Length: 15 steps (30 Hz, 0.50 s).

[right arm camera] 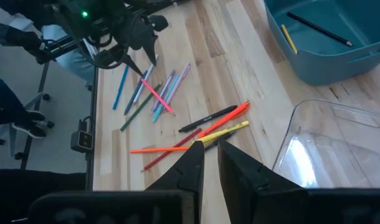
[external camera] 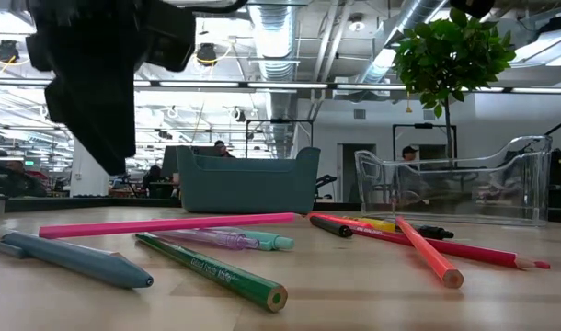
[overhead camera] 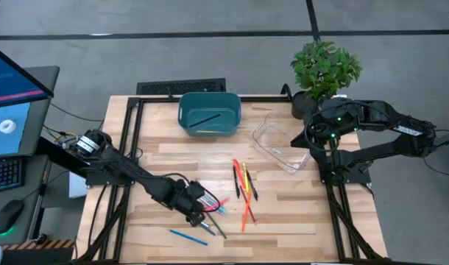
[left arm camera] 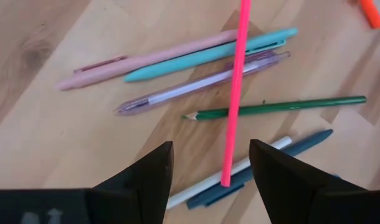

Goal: Sort pens & pencils
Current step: Put the pink pencil into the blue bin

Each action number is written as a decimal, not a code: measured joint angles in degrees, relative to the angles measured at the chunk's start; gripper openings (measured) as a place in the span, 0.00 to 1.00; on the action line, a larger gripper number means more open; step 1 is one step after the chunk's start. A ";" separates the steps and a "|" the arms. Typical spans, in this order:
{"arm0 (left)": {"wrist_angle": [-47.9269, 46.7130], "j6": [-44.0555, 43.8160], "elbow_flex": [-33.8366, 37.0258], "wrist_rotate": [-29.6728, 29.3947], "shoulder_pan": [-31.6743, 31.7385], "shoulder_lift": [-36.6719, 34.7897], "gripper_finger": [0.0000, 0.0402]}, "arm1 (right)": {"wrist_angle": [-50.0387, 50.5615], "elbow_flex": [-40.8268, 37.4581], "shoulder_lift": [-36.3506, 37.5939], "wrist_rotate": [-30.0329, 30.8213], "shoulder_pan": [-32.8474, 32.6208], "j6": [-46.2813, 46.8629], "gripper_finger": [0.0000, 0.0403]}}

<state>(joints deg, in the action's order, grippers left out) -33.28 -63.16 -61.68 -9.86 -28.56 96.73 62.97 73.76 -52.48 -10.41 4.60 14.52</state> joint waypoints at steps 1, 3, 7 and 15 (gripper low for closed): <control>0.76 0.19 0.43 -0.06 0.00 0.00 0.50 | -0.01 0.00 0.01 0.00 0.00 0.00 0.17; 1.53 1.10 0.98 -0.27 -0.21 0.00 0.50 | 0.01 0.00 -0.01 0.00 0.00 0.00 0.17; 2.01 3.54 1.06 -0.50 -1.15 2.02 0.50 | 0.02 -0.01 -0.01 0.00 0.00 0.01 0.17; 3.32 3.97 -0.14 -0.93 -1.46 6.06 0.50 | 0.58 -0.02 0.00 -0.01 0.00 -0.04 0.17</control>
<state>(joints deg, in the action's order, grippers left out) -29.96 -59.19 -61.82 -10.79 -30.02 102.79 63.55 73.74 -52.48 -10.42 4.60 14.49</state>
